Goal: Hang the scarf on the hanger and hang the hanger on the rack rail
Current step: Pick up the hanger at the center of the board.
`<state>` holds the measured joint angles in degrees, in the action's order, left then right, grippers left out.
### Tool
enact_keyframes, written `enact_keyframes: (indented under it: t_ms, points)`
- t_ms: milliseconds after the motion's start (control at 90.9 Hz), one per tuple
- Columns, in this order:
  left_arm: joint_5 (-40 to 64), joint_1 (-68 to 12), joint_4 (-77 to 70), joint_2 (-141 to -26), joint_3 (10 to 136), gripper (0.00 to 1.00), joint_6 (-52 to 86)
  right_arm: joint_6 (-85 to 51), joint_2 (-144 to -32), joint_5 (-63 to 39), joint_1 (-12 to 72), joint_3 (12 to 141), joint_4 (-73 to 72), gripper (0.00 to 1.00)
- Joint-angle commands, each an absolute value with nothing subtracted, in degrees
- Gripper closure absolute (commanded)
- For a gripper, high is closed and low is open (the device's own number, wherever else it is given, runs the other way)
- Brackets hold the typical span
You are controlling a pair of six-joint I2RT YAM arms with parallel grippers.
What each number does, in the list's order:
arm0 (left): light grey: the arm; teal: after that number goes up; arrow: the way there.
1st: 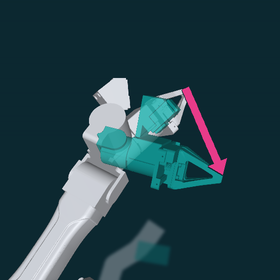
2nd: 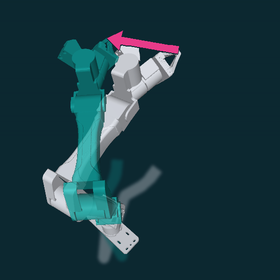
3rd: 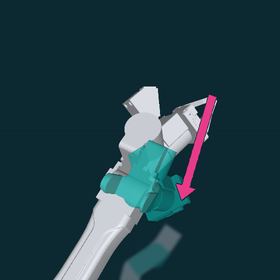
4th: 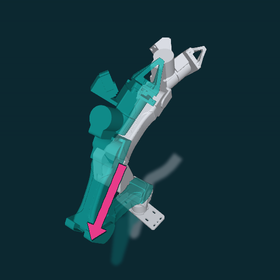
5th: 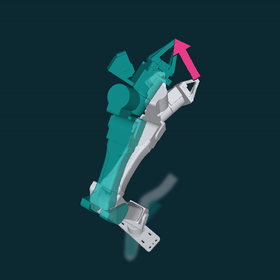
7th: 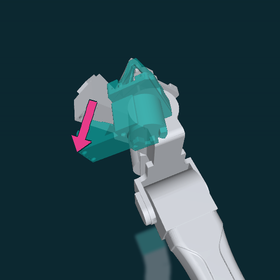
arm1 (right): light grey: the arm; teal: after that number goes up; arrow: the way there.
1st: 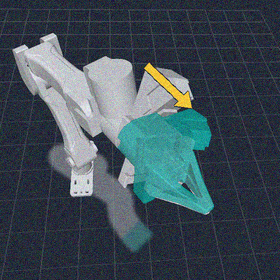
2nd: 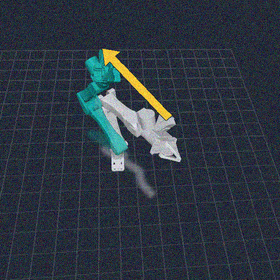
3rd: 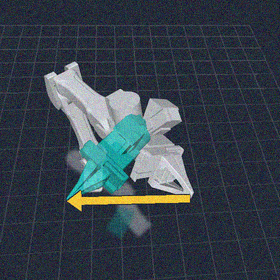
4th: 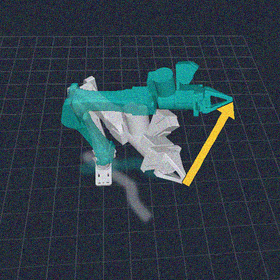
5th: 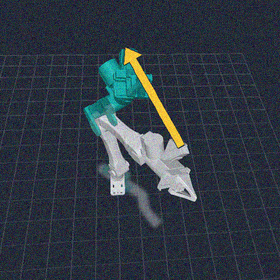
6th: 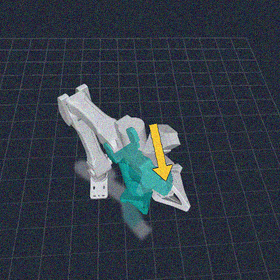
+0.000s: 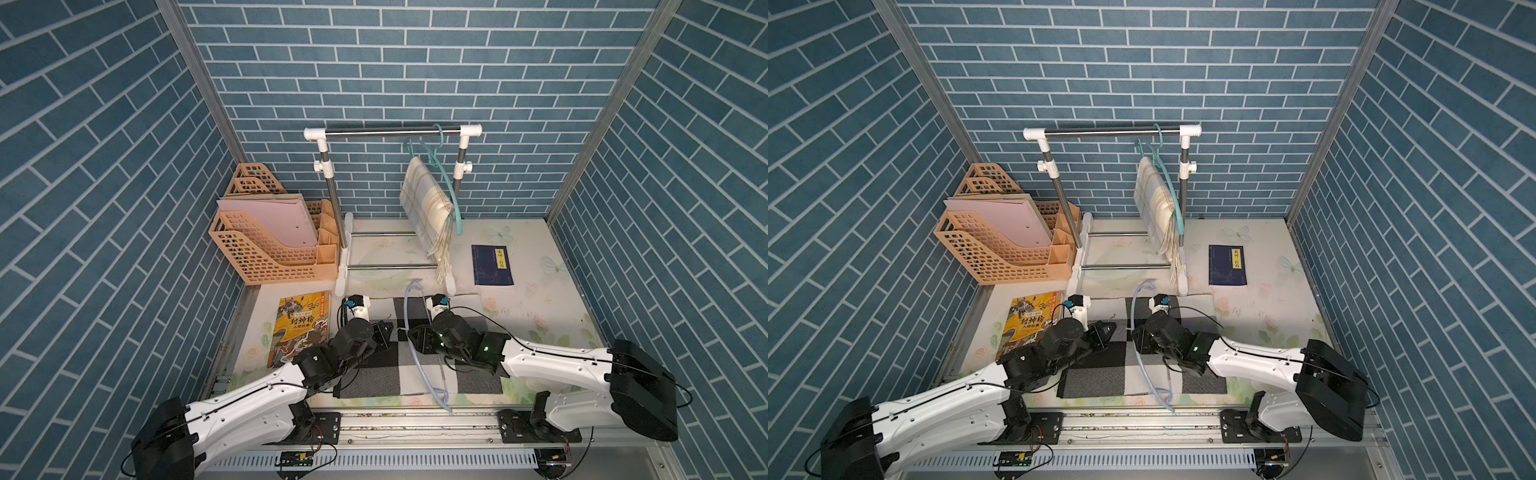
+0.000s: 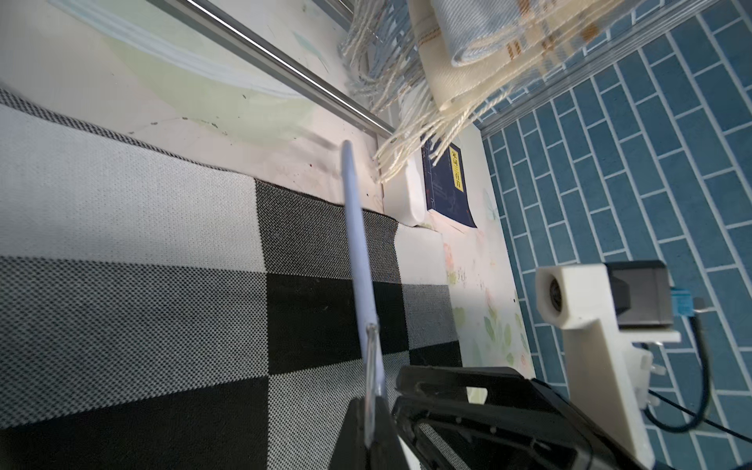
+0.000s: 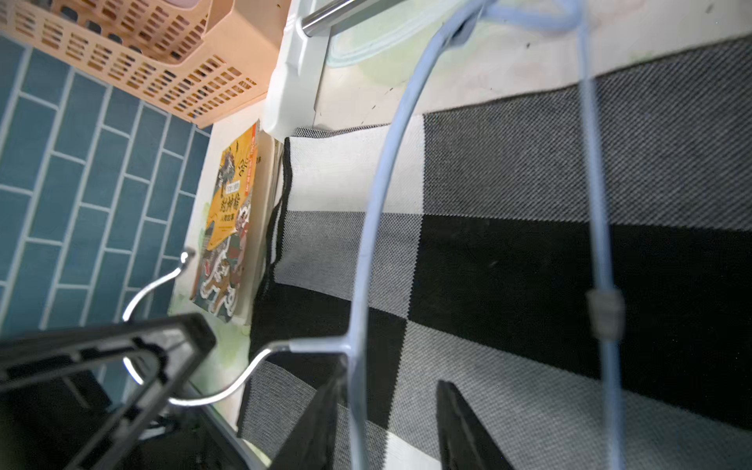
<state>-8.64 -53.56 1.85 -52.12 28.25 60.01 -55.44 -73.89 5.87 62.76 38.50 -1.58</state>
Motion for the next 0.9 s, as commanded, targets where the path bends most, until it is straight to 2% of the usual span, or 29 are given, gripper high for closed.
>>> enact_keyframes:
  t_ms: [0,88,187,374,627,891]
  points:
    - [-14.5,-53.7,11.8,-53.7,34.9,1.00,60.6,-51.1,-65.7,4.7,59.6,39.9,8.8,0.44]
    - [-16.2,-54.0,16.9,-56.0,39.1,1.00,61.9,-48.5,-58.4,4.4,54.3,39.0,17.8,0.39]
    - [-16.9,-54.7,19.0,-59.1,42.5,1.00,63.7,-44.6,-52.8,3.0,44.9,36.4,24.4,0.38]
    - [-12.9,-55.8,20.7,-66.9,50.1,1.00,56.9,-39.1,-53.4,-3.6,28.2,28.6,25.2,0.39]
    - [-4.3,-53.5,24.3,-68.3,55.8,1.00,47.2,-38.7,-59.6,-5.9,22.7,23.4,17.2,0.41]
    - [4.0,-47.9,23.8,-68.9,54.6,1.00,42.1,-37.1,-63.2,-6.2,21.5,21.9,13.5,0.44]
